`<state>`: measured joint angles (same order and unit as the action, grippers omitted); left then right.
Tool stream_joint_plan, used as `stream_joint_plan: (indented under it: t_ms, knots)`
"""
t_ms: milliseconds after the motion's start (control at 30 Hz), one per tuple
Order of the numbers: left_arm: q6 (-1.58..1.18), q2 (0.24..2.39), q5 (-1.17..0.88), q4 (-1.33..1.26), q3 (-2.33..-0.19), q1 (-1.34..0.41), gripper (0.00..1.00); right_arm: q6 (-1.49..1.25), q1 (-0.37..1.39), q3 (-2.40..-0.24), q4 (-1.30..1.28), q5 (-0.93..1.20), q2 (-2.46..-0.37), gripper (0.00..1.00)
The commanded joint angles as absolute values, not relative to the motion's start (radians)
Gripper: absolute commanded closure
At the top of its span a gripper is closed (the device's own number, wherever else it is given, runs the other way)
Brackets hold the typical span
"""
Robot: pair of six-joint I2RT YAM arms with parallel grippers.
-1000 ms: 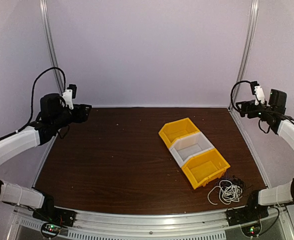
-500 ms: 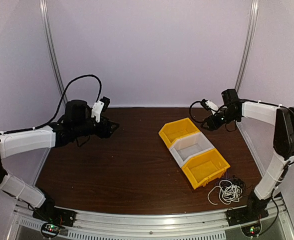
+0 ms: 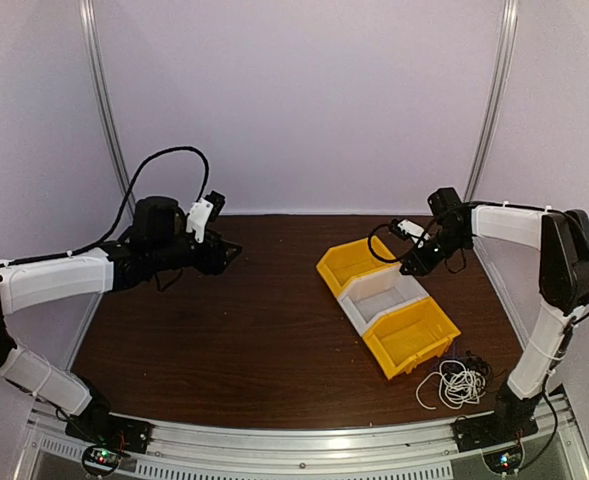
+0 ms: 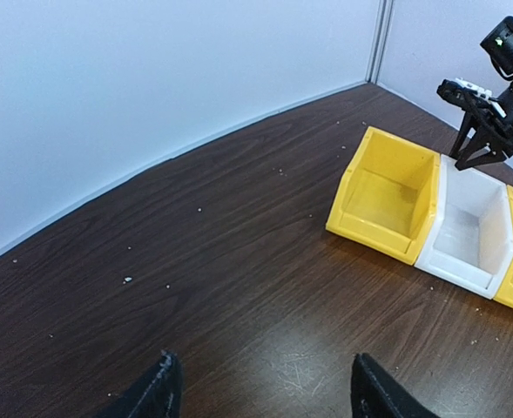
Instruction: Untangle the cables
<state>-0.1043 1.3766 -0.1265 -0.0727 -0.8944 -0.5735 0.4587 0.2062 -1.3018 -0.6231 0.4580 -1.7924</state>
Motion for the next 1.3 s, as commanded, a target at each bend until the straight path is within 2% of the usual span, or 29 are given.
stream_joint_plan:
  t_ms: [0,133,333,533,600,633,700,800,900,1100,1267]
  knots:
    - [-0.095,1.384,-0.124,-0.084,-0.93,-0.577,0.32,0.466,0.247,-1.308,-0.645,0.413,-1.815,0.81]
    - [-0.102,1.368,-0.138,-0.072,-0.94,-0.582,0.32,0.454,0.289,-1.373,-0.66,0.394,-1.863,0.86]
    - [-0.072,1.33,-0.188,-0.096,-0.92,-0.587,0.31,0.478,0.38,-1.526,-0.713,0.361,-1.993,0.89]
    - [0.006,1.333,-0.313,-0.123,-0.887,-0.594,0.32,0.487,0.441,-1.794,-0.835,0.467,-2.11,0.91]
    - [0.053,1.324,-0.315,-0.138,-0.86,-0.61,0.32,0.492,0.437,-1.841,-0.863,0.49,-2.078,0.86]
    - [0.064,1.321,-0.302,-0.142,-0.848,-0.622,0.32,0.496,0.432,-1.838,-0.862,0.487,-2.04,0.78]
    - [0.077,1.323,-0.269,-0.137,-0.85,-0.652,0.32,0.498,0.415,-1.78,-0.834,0.478,-1.942,0.62]
    - [0.057,1.365,-0.171,-0.086,-0.9,-0.711,0.32,0.506,0.367,-1.626,-0.79,0.468,-1.764,0.5]
    - [-0.071,1.434,-0.093,-0.072,-0.963,-0.752,0.34,0.488,0.301,-1.411,-0.699,0.48,-1.564,0.46]
    - [-0.236,1.67,0.036,-0.043,-1.153,-0.85,0.34,0.351,0.111,-0.94,-0.327,0.542,-1.204,0.4]
    - [-0.298,1.87,0.087,-0.008,-1.331,-0.916,0.27,0.288,0.024,-0.824,-0.217,0.562,-1.115,0.39]
